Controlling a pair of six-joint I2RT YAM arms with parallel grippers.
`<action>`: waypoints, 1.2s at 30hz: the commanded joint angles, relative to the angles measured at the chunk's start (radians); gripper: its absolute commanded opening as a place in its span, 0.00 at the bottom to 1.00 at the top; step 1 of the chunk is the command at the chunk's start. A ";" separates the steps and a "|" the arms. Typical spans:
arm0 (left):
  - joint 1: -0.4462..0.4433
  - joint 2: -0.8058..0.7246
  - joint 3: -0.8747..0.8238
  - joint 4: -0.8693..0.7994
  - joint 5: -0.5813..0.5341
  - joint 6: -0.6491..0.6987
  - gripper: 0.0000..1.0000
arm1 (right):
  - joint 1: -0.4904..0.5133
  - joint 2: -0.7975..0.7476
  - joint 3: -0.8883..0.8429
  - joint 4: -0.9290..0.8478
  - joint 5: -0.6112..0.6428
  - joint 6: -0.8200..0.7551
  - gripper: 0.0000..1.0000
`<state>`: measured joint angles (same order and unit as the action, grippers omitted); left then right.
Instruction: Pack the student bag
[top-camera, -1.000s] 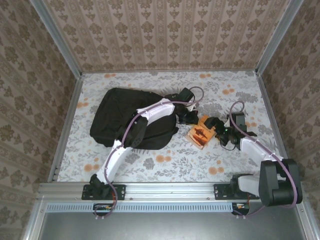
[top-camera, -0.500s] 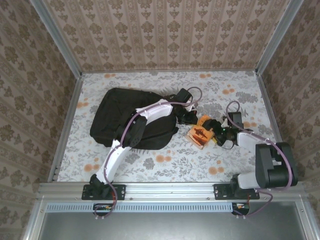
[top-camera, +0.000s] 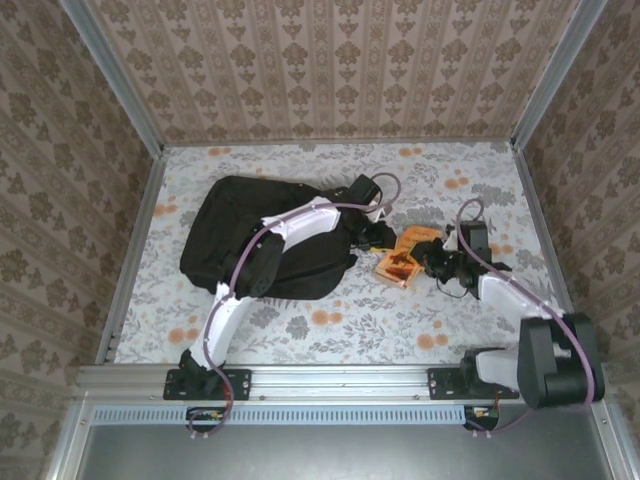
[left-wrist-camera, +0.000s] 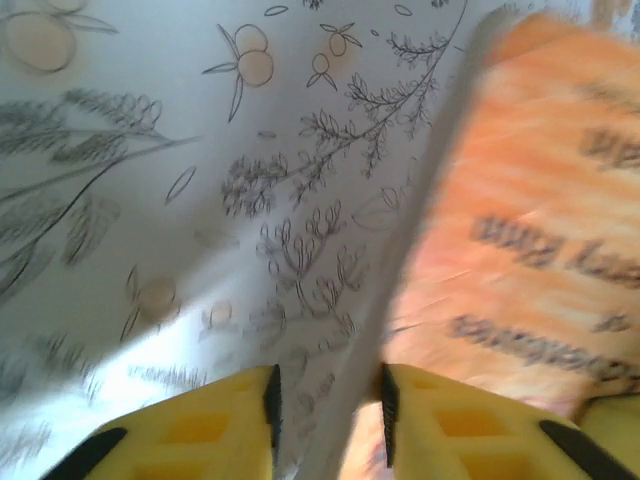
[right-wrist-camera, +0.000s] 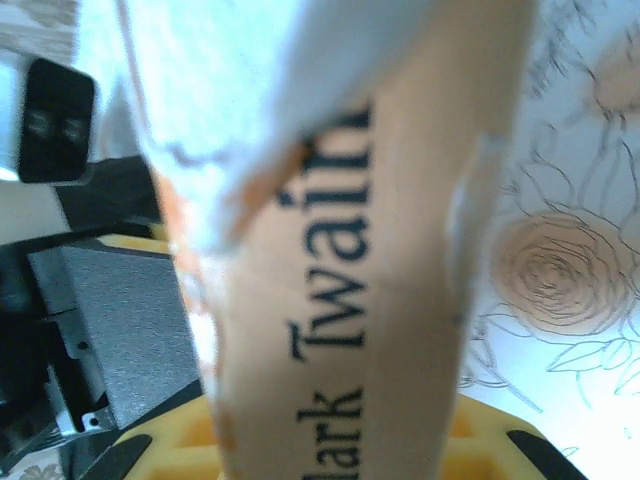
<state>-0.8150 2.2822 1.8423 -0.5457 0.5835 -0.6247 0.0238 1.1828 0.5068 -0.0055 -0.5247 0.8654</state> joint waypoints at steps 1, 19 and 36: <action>0.052 -0.153 -0.003 -0.063 -0.049 -0.015 0.47 | 0.005 -0.155 0.044 0.008 -0.001 -0.048 0.11; 0.226 -0.630 -0.280 0.102 0.315 -0.104 0.78 | 0.224 -0.081 0.311 0.329 -0.477 0.120 0.00; 0.295 -0.802 -0.511 0.418 0.459 -0.320 0.77 | 0.364 0.055 0.445 0.561 -0.595 0.268 0.00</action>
<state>-0.5201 1.4963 1.3640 -0.2649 0.9916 -0.8421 0.3649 1.2469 0.8894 0.4240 -1.0424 1.1191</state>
